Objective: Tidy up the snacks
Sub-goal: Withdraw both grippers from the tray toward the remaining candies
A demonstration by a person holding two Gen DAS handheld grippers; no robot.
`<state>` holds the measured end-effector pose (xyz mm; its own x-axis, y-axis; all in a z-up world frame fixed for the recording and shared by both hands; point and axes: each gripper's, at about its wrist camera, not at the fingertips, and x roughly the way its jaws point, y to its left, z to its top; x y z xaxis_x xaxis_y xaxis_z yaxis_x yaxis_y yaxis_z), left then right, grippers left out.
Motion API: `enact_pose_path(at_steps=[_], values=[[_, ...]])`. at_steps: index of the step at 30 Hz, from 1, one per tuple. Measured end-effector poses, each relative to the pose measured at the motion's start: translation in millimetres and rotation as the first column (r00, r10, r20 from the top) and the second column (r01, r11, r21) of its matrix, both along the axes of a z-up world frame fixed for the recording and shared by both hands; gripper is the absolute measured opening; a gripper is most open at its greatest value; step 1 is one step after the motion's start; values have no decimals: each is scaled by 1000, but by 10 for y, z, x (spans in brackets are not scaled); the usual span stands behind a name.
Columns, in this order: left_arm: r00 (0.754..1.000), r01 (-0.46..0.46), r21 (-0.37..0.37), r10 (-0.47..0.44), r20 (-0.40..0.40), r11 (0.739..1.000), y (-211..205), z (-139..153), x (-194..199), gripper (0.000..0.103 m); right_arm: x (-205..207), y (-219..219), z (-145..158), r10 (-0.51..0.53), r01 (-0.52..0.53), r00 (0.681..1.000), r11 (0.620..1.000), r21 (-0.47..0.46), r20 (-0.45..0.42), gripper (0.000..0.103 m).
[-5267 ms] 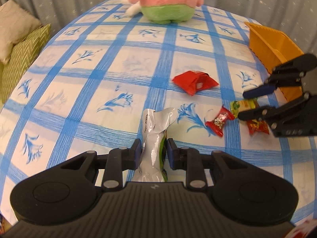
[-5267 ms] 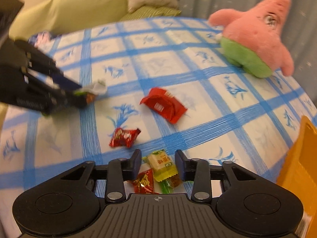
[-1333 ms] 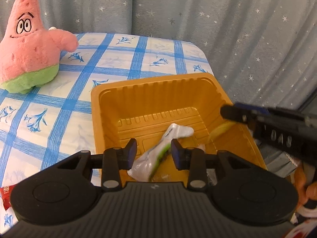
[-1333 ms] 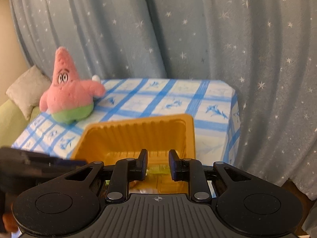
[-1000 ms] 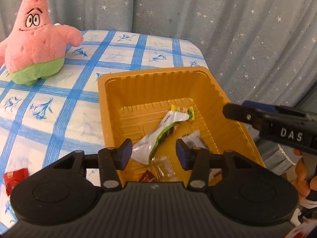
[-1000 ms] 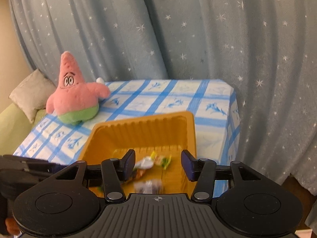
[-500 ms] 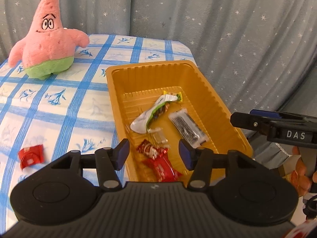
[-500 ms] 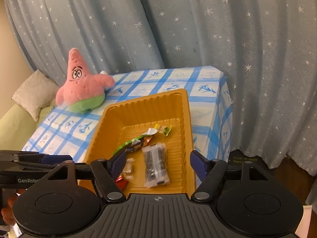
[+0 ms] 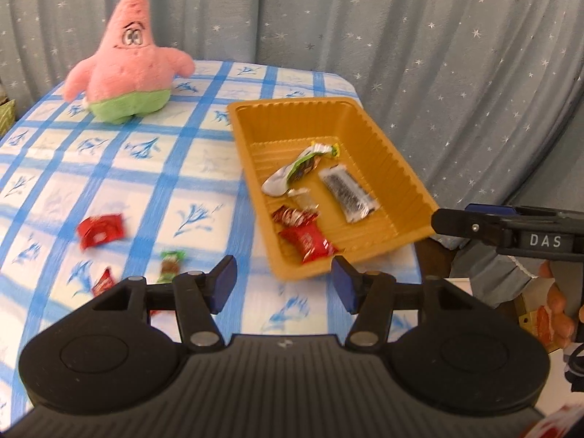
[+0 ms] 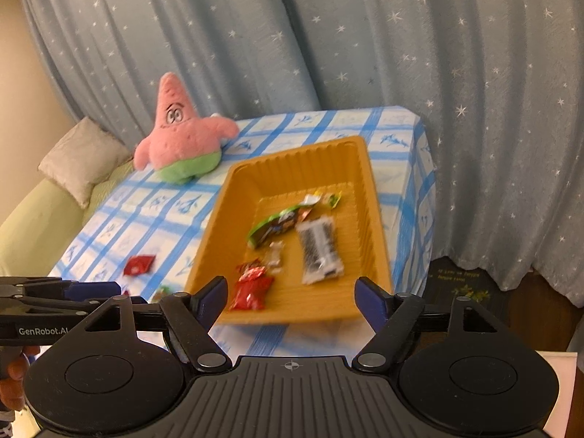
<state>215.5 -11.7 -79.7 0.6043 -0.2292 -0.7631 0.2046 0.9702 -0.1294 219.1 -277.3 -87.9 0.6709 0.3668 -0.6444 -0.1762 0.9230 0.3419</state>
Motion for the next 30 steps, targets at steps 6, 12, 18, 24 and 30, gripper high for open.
enact_pose_path(at_steps=[6,12,18,24,30], values=[[999,-36,16,36,-4,999,195,-3,-275,54,-248,162,-9,36,-36,999,999,-2,-16,76],[996,-83,20,83,-16,996,397,-22,-518,54,-423,340,-38,79,-79,996,997,2,-35,76],[992,-121,13,121,-38,993,598,-64,-700,54,-539,552,-84,132,-131,990,991,7,-53,76],[987,-153,21,153,-47,988,788,-109,-830,54,-604,826,-141,191,-191,979,982,2,-71,76],[982,-180,32,181,-50,983,971,-138,-896,55,-618,1095,-203,240,-242,967,970,-5,-87,76]])
